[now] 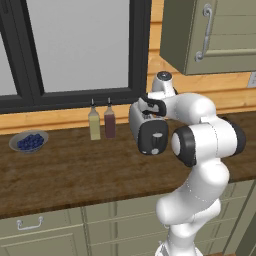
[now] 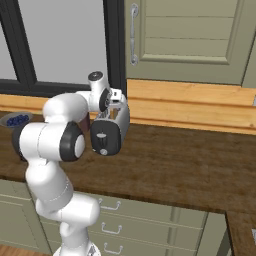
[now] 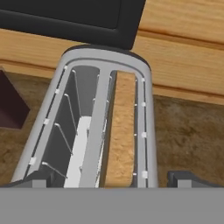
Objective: Start the toaster. Once the lever pops up, take the bread to the plate on the dining counter.
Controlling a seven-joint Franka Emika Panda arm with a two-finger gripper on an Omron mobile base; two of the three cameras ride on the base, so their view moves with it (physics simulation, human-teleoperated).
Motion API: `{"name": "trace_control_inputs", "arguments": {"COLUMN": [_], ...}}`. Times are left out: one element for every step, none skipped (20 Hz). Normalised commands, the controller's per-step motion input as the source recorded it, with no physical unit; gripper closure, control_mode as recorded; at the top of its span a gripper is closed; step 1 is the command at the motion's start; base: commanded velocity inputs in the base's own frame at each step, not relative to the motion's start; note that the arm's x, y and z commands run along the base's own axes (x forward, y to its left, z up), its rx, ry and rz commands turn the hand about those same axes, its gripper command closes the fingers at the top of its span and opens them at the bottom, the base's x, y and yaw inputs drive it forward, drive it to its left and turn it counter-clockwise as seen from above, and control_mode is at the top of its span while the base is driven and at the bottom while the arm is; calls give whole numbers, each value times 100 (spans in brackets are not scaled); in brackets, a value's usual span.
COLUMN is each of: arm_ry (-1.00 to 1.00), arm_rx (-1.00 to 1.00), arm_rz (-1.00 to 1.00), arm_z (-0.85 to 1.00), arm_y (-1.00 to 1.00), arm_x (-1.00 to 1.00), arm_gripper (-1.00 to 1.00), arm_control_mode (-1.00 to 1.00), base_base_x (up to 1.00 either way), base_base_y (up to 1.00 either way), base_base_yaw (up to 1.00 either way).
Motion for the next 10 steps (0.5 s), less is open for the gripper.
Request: {"name": "trace_control_inputs", "arguments": {"arm_ry": [0,0,0,0,0,0,0,0,0,0], "arm_rx": [0,0,0,0,0,0,0,0,0,0], "arm_rz": [0,0,0,0,0,0,0,0,0,0], "arm_z": [-14,-13,-12,-14,-14,-14,-9,-9,-8,-8], "arm_y": [0,0,0,0,0,0,0,0,0,0], "arm_x": [21,18,16,14,13,12,11,12,14,13], "arm_gripper": [-100,-100,-100,-100,-100,-100,-100,-100,-100,-100], "arm_control_mode": [-100,-100,-100,-100,-100,-100,-100,-100,-100,-100], "base_base_x": [0,0,0,0,0,0,0,0,0,0], "base_base_y": [0,0,0,0,0,0,0,0,0,0], "base_base_yaw": [0,0,0,0,0,0,0,0,0,0]}}
